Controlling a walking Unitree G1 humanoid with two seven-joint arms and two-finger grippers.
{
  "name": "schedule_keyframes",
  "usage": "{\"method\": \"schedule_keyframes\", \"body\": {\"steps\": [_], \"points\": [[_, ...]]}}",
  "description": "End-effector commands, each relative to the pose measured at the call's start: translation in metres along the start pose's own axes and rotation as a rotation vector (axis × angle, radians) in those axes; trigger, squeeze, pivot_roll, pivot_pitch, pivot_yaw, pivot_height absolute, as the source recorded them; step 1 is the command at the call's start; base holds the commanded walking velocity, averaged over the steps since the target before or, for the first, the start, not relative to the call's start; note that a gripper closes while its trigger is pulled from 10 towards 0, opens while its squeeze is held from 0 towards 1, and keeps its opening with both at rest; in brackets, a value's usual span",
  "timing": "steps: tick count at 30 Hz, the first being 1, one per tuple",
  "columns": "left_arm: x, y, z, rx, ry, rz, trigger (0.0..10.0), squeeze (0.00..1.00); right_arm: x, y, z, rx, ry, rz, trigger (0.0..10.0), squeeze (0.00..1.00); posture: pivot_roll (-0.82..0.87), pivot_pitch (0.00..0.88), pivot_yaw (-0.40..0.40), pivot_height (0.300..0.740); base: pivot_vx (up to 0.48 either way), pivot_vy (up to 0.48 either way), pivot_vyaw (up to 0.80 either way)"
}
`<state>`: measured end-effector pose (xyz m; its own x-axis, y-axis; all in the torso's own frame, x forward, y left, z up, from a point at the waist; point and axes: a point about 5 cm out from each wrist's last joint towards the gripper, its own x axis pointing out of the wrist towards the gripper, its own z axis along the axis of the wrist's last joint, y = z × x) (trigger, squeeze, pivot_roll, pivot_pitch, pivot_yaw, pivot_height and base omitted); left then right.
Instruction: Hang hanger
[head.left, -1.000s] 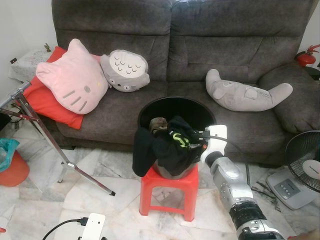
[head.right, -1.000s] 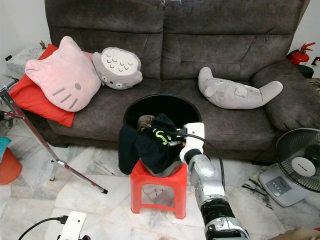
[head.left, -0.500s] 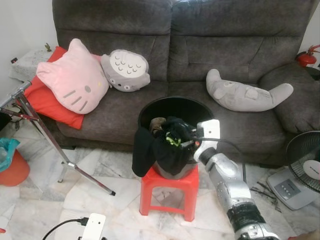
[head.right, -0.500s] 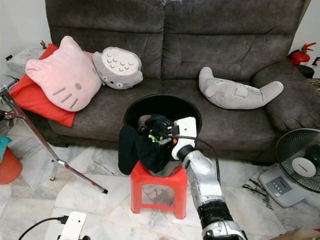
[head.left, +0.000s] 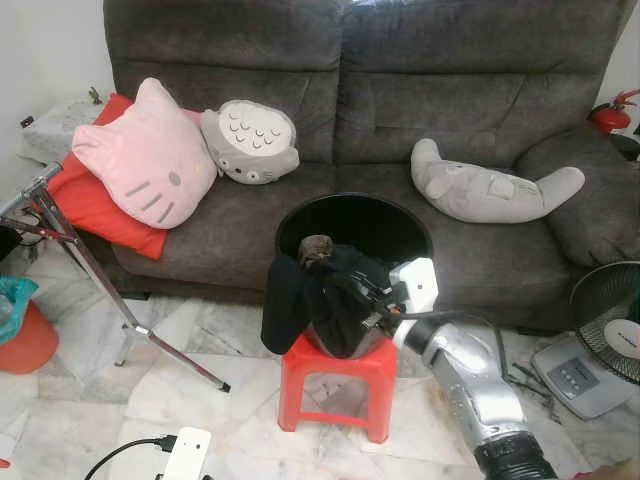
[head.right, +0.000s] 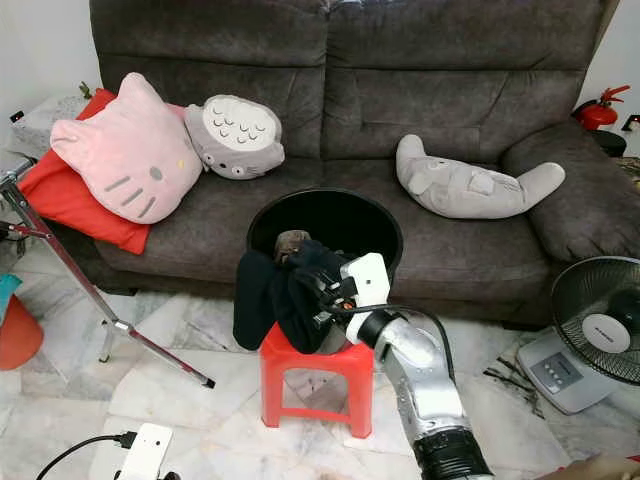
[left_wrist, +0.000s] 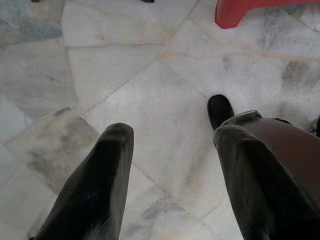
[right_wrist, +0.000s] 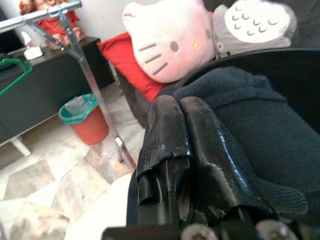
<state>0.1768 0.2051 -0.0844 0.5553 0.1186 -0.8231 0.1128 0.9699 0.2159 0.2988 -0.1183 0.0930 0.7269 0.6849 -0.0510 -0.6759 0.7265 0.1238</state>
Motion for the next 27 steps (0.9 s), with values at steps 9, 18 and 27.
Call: {"method": "schedule_keyframes", "body": {"steps": [9, 18, 27], "points": [[-0.001, 0.003, -0.006, 0.017, 0.026, 0.007, 10.0, 0.00, -0.005, 0.002, 0.006, -0.023, 0.005, 0.077, 0.0, 0.00, -0.07, 0.000, 0.036, 0.740, 0.000, 0.000, 0.00], [-0.001, 0.003, -0.006, 0.021, 0.025, 0.007, 10.0, 0.00, -0.012, 0.008, 0.009, -0.050, 0.017, 0.186, 0.0, 0.00, -0.07, 0.000, 0.036, 0.740, 0.000, 0.000, 0.00], [-0.001, 0.003, -0.006, 0.024, 0.025, 0.006, 10.0, 0.00, -0.011, 0.004, 0.010, -0.073, 0.028, 0.177, 0.5, 0.00, -0.07, 0.000, 0.038, 0.740, 0.000, 0.000, 0.00]]}}
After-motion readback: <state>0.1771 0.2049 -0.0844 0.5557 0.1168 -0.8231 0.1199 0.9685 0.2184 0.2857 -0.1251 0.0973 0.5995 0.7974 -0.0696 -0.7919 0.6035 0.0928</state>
